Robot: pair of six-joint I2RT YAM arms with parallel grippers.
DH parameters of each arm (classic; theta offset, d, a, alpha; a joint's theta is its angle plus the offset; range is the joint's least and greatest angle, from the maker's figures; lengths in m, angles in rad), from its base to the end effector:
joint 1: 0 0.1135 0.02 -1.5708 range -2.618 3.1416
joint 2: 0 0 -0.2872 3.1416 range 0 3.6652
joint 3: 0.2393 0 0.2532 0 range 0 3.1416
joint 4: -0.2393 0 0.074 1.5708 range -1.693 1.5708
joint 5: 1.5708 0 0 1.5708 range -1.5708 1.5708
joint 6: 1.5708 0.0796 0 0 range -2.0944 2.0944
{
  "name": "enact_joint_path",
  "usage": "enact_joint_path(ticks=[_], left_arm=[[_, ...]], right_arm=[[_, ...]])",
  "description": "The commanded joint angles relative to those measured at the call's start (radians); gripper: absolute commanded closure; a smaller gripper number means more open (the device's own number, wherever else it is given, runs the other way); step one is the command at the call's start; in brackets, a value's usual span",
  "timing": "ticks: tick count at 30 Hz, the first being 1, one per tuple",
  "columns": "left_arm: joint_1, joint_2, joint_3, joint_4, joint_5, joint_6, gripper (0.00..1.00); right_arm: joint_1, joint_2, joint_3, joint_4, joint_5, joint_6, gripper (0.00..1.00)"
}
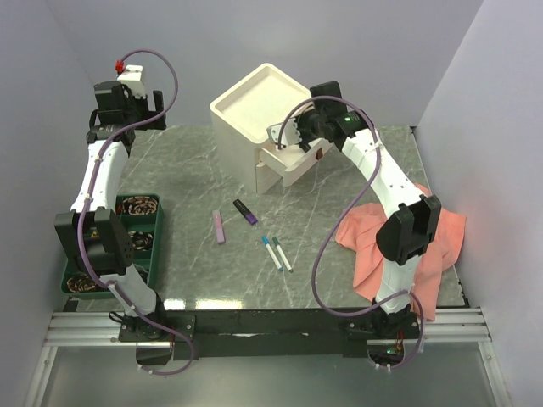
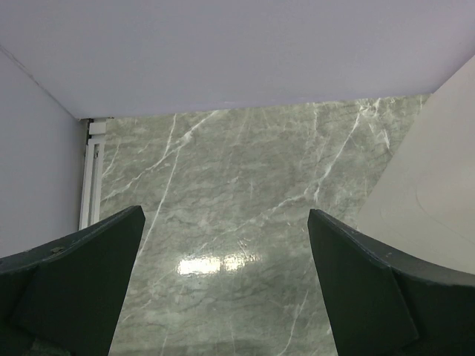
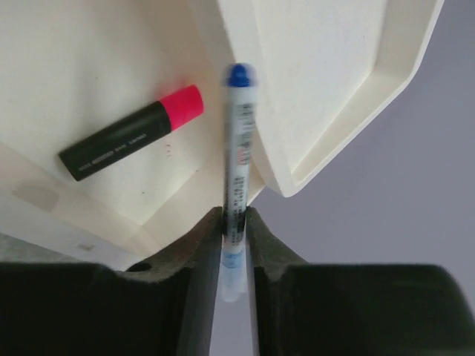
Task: Sort the stationery into containers
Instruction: Place the pen in the drawer, then pick up the pen from the center of the board.
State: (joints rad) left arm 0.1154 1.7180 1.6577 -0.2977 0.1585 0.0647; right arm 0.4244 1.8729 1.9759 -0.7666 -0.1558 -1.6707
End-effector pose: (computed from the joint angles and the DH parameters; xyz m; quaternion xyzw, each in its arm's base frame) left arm 0.4526 0.0398 0.3892 0.0243 0.8200 -0.0137 0.5717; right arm 0.4179 0.2024 0.3787 -0.7933 0.4183 -0.1982 0.3956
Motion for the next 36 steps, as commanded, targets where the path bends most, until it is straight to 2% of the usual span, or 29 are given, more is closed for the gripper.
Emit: enact_joint_path(ticks=[1, 2, 4, 10, 12, 13, 14, 16, 17, 18, 19, 20, 21, 23, 28, 34, 36], left_arm=[[0.003, -0.021, 0.022, 0.029, -0.014, 0.003, 0.01], [0.004, -0.020, 0.022, 0.031, -0.014, 0.001, 0.01], [0.004, -0.015, 0.025, 0.029, -0.008, 0.000, 0.01], [0.009, 0.009, 0.051, 0.028, 0.012, -0.022, 0.01], [0.010, 0.015, 0.060, 0.026, 0.024, -0.028, 0.01], [0.012, 0.015, 0.062, 0.026, 0.026, -0.029, 0.00], [0.013, 0.014, 0.063, 0.025, 0.024, -0.029, 0.01], [0.012, 0.009, 0.063, 0.023, 0.024, -0.034, 0.01], [0.013, 0.008, 0.059, 0.023, 0.019, -0.035, 0.01], [0.015, 0.006, 0.056, 0.025, 0.018, -0.039, 0.00], [0.015, 0.005, 0.054, 0.025, 0.012, -0.037, 0.00], [0.015, 0.002, 0.050, 0.025, 0.004, -0.039, 0.01], [0.013, 0.000, 0.045, 0.026, -0.013, -0.042, 0.00], [0.012, -0.014, 0.031, 0.023, -0.031, -0.049, 0.01], [-0.043, -0.095, -0.007, -0.036, -0.123, -0.045, 0.00], [-0.216, -0.279, -0.212, -0.028, -0.247, 0.014, 0.01], [-0.241, -0.320, -0.280, -0.030, -0.217, 0.014, 0.00]], right_arm=[[-0.010, 0.000, 0.055, 0.016, -0.002, 0.006, 0.68], [-0.010, -0.004, 0.049, 0.026, -0.004, 0.014, 0.61], [-0.013, -0.015, 0.044, 0.013, -0.014, 0.012, 0.57], [-0.012, -0.053, 0.038, -0.023, -0.037, 0.069, 0.54], [-0.012, -0.086, 0.046, 0.007, -0.076, 0.167, 0.54], [-0.012, -0.096, 0.079, 0.007, -0.108, 0.228, 0.51], [-0.009, -0.113, 0.104, -0.002, -0.175, 0.378, 0.48], [0.002, -0.136, 0.147, -0.026, -0.244, 0.573, 0.43], [0.017, -0.168, 0.141, -0.023, -0.269, 0.796, 0.43], [0.033, -0.187, 0.127, -0.025, -0.312, 0.893, 0.43], [0.049, -0.207, 0.063, -0.014, -0.314, 0.987, 0.43], [0.085, -0.248, 0.023, 0.002, -0.306, 1.176, 0.42], [0.099, -0.267, -0.051, 0.030, -0.294, 1.268, 0.41], [0.126, -0.288, -0.107, 0.043, -0.269, 1.510, 0.39], [0.159, -0.224, -0.181, -0.056, -0.187, 1.823, 0.39], [0.188, -0.238, -0.440, 0.009, -0.160, 1.925, 0.46], [0.191, -0.241, -0.527, 0.001, -0.171, 1.931, 0.48]])
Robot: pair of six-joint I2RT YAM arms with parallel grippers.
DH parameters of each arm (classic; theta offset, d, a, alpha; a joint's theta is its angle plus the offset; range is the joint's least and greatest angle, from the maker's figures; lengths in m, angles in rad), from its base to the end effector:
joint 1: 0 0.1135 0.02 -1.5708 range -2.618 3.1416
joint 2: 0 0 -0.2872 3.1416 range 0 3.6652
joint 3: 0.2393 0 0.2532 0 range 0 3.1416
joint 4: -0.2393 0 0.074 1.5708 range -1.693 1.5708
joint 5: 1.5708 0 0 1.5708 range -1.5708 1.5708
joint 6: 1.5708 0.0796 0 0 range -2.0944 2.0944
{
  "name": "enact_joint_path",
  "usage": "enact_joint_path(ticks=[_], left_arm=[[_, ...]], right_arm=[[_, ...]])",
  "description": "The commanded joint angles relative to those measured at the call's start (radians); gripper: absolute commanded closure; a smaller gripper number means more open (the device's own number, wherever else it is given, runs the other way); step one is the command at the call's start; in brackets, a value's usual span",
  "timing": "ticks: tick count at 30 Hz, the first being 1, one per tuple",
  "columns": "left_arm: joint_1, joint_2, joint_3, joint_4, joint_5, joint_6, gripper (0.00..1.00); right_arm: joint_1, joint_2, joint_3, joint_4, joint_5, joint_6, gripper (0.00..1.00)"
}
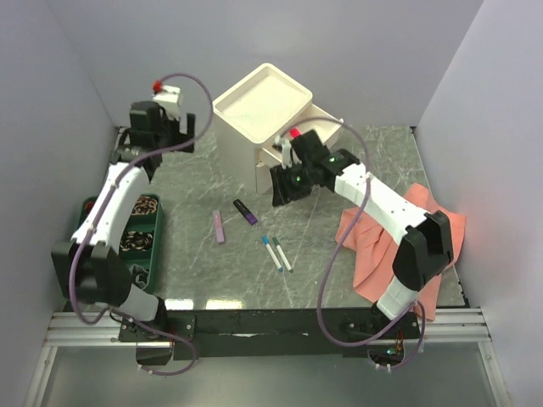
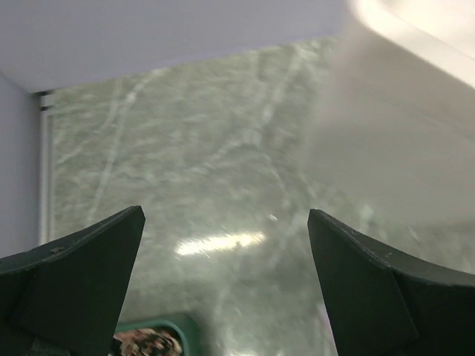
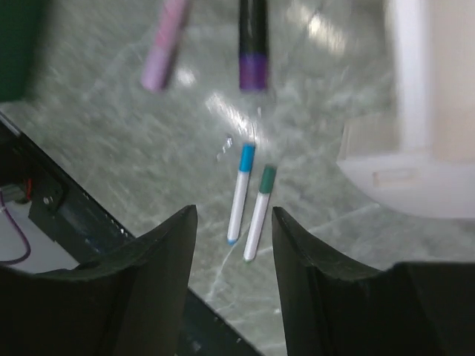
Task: Sort the stationery into containers
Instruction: Pick up the pen from the center of the board.
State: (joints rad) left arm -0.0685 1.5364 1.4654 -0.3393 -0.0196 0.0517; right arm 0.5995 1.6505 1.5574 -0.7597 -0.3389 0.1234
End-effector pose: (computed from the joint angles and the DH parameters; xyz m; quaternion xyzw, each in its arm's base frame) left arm 0.3998 -0.0259 0.3817 0.0449 0.8351 0.0036 0.5483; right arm 0.3082 0.2427 0.3244 -0.2752 0.8828 0.2701 0.2681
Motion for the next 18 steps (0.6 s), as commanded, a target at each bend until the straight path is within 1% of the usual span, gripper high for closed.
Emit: enact_joint_path(ticks=[1, 4, 5, 6, 8, 10, 11, 14, 18], left_arm=[[-0.053, -0.166, -0.102, 0.006, -0.026, 0.016, 0.00], [0.016, -0.197, -0.142, -0.023, 0.030, -0.029, 0.01], [0.053, -0.203, -0.142, -0.032, 0.053, -0.038, 0.01], [0.065, -0.208, -0.142, -0.047, 0.061, -0.041, 0.00], [0.102, -0.231, -0.140, -0.052, 0.073, -0.046, 0.01], [0.124, -0.262, -0.149, -0.035, 0.081, -0.046, 0.00], [0.130, -0.268, -0.151, -0.032, 0.083, -0.080, 0.01], [0.134, -0.295, -0.158, -0.020, 0.101, -0.101, 0.00], [0.145, -0.344, -0.212, 0.009, 0.119, -0.134, 0.01]], right_arm=[[0.029, -0.026, -0.138, -0.003, 0.015, 0.137, 0.49], [0.095, -0.060, -0.256, 0.035, 0.050, 0.119, 0.50], [0.112, -0.081, -0.287, 0.075, 0.081, 0.127, 0.50], [0.126, -0.089, -0.345, 0.097, 0.092, 0.133, 0.49], [0.166, -0.106, -0.402, 0.141, 0.141, 0.136, 0.47], [0.187, -0.097, -0.413, 0.148, 0.179, 0.125, 0.45], [0.200, -0.092, -0.407, 0.145, 0.189, 0.119, 0.45], [0.217, -0.057, -0.398, 0.145, 0.236, 0.096, 0.45], [0.252, -0.012, -0.399, 0.148, 0.288, 0.101, 0.43]])
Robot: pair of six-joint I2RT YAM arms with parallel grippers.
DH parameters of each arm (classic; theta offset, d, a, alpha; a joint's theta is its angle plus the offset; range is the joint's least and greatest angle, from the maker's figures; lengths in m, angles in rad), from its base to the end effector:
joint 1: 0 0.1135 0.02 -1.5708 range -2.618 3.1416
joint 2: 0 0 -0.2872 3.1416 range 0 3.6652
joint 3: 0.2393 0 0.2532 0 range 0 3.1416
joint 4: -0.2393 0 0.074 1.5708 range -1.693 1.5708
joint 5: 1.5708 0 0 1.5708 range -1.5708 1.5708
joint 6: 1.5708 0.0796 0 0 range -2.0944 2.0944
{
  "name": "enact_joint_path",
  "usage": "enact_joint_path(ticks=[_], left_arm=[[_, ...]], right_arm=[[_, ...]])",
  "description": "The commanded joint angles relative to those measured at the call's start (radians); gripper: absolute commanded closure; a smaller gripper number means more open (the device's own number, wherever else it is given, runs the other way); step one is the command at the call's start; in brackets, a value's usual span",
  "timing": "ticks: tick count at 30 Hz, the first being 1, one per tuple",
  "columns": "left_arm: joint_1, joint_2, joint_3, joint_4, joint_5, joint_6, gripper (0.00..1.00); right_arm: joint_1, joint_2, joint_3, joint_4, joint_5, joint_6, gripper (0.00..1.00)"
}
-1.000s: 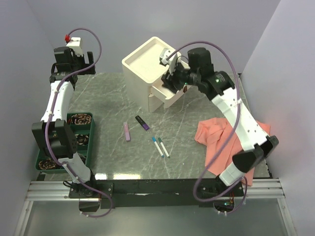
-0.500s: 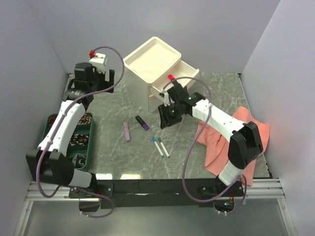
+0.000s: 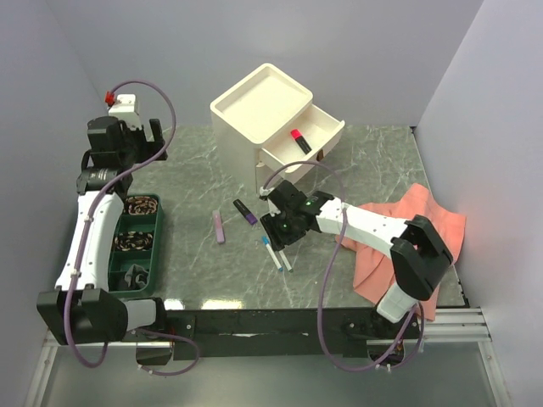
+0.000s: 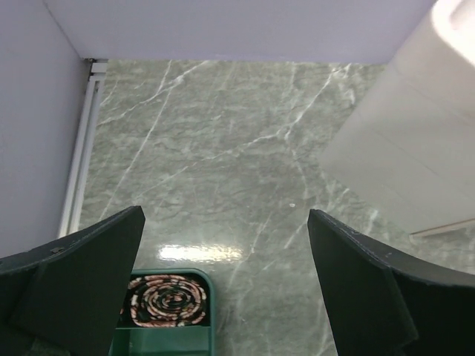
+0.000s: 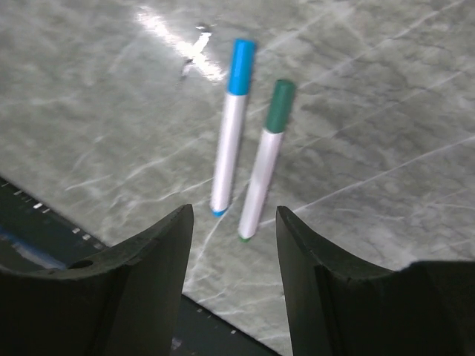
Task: Sort the stationery into containers
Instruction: Pick up the pen from the center of the board.
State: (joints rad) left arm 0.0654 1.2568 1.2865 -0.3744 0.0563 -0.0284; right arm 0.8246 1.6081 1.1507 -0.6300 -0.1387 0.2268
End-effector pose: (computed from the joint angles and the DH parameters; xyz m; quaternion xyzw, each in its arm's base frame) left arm 0.3194 0.0164 0.4021 -0.0221 0.8174 -0.0124 0.5755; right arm 0.2288 0.2637 0.2104 -0.3011 0.9208 0.1780 0.1728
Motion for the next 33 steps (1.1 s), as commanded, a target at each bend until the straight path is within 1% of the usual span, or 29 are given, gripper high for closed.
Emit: enact_joint_path(ticks=[1, 4, 9, 11, 17, 19, 25, 26, 27, 30, 31, 33], left_arm=[[0.023, -0.069, -0.055, 0.051, 0.051, -0.062, 0.00], [0.040, -0.094, -0.088, 0.058, 0.062, -0.082, 0.00], [0.057, -0.123, -0.104, 0.060, 0.062, -0.081, 0.01], [0.059, -0.123, -0.104, 0.061, 0.062, -0.077, 0.00], [0.062, -0.120, -0.107, 0.071, 0.066, -0.080, 0.00], [0.065, -0.112, -0.111, 0.078, 0.076, -0.090, 0.00], [0.068, -0.091, -0.098, 0.084, 0.093, -0.099, 0.01], [0.068, -0.088, -0.096, 0.084, 0.093, -0.097, 0.00], [0.068, -0.083, -0.095, 0.084, 0.093, -0.094, 0.00], [0.074, -0.077, -0.084, 0.075, 0.093, -0.085, 0.00], [0.074, -0.076, -0.076, 0.069, 0.093, -0.078, 0.01], [0.076, -0.074, -0.070, 0.058, 0.103, -0.070, 0.01]], right_arm=[[0.036, 0.047, 0.006, 0.019, 0.112, -0.001, 0.43], [0.054, 0.079, -0.003, 0.029, 0.128, 0.000, 0.43], [0.056, 0.131, 0.006, 0.038, 0.137, -0.012, 0.44], [0.053, 0.159, 0.020, 0.044, 0.163, -0.018, 0.47], [0.019, 0.222, 0.069, 0.052, 0.163, -0.040, 0.54], [0.011, 0.236, 0.070, 0.055, 0.153, -0.053, 0.56], [0.010, 0.275, 0.060, 0.061, 0.142, -0.072, 0.65], [0.011, 0.279, 0.061, 0.059, 0.137, -0.078, 0.68], [0.014, 0.280, 0.064, 0.059, 0.108, -0.099, 0.77], [0.021, 0.256, 0.116, 0.036, 0.044, -0.138, 0.88], [0.028, 0.221, 0.138, 0.030, 0.024, -0.147, 0.94], [0.031, 0.146, 0.207, 0.012, -0.019, -0.187, 0.98]])
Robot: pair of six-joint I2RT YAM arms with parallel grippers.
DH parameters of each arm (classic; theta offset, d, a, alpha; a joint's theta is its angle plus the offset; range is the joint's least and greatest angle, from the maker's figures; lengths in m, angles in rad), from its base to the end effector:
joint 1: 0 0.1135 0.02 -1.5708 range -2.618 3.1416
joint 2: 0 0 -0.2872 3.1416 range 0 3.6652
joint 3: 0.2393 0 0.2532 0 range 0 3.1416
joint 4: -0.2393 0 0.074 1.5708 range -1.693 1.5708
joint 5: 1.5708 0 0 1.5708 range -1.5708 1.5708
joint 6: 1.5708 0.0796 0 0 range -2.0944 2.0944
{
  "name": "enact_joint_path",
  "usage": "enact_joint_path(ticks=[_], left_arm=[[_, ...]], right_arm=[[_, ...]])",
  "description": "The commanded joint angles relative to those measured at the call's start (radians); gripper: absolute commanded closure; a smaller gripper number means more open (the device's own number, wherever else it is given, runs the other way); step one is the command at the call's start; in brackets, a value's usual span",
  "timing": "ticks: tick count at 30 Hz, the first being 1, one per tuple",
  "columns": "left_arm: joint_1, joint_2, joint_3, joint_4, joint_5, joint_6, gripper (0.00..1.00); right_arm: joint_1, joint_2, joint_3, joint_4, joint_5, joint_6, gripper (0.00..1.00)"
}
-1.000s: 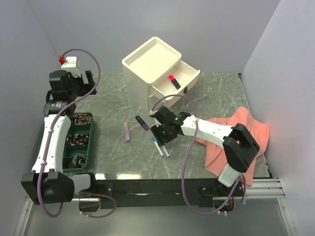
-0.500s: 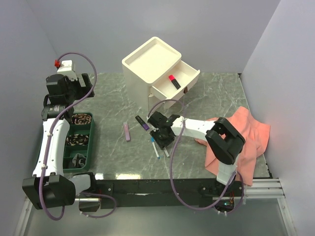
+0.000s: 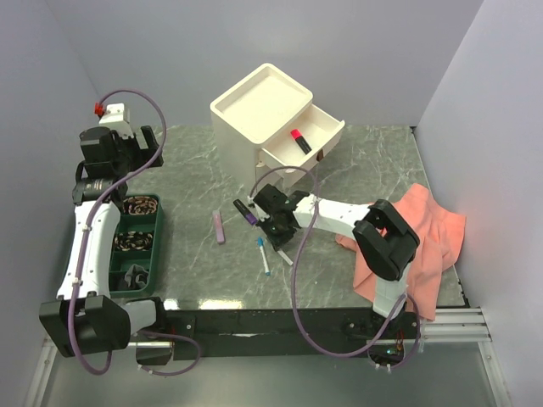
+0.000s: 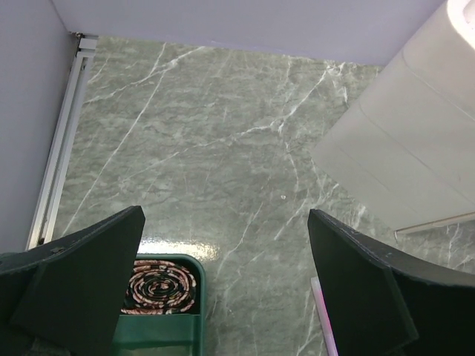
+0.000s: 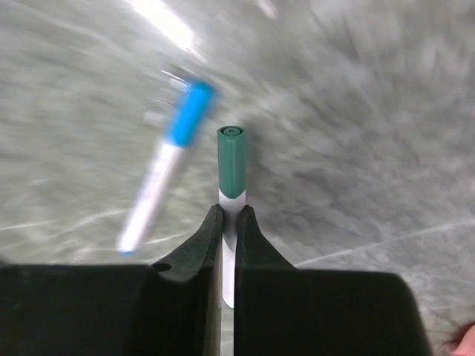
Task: Sort the stationery into containers
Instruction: Pick up the pen from the center of the board, then place the pen in the drawer.
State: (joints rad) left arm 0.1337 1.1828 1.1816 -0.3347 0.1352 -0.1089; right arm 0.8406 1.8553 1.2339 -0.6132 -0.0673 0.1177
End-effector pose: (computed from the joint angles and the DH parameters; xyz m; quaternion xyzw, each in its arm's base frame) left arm 0.3005 0.0296 0.3887 -0.0596 0.8123 -0.0479 0.5783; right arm 0.2536 0.2913 0.1499 -0.3537 0.9197 0.1065 0.1331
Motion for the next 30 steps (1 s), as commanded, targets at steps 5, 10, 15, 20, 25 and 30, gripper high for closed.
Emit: enact_joint_path(ticks=[5, 10, 15, 20, 25, 30], left_arm=[[0.021, 0.011, 0.047, 0.014, 0.087, 0.017, 0.00], [0.040, 0.058, 0.096, 0.010, 0.121, 0.003, 0.00], [0.046, 0.104, 0.145, 0.002, 0.168, 0.002, 0.01], [0.055, 0.133, 0.180, -0.004, 0.168, 0.000, 0.01], [0.055, 0.126, 0.173, -0.006, 0.172, 0.003, 0.01], [0.058, 0.113, 0.150, -0.012, 0.164, 0.012, 0.00]], right_arm=[[0.015, -0.270, 0.252, -0.025, -0.181, -0.197, 1.00], [-0.102, -0.419, 0.341, 0.064, -0.246, -0.132, 1.00], [-0.428, -0.361, 0.444, 0.115, -0.379, 0.218, 1.00], [-0.534, -0.265, 0.533, 0.147, -0.387, 0.296, 1.00], [-0.589, -0.153, 0.620, 0.173, -0.390, 0.316, 1.00], [-0.638, -0.053, 0.717, 0.173, -0.332, 0.339, 1.00]])
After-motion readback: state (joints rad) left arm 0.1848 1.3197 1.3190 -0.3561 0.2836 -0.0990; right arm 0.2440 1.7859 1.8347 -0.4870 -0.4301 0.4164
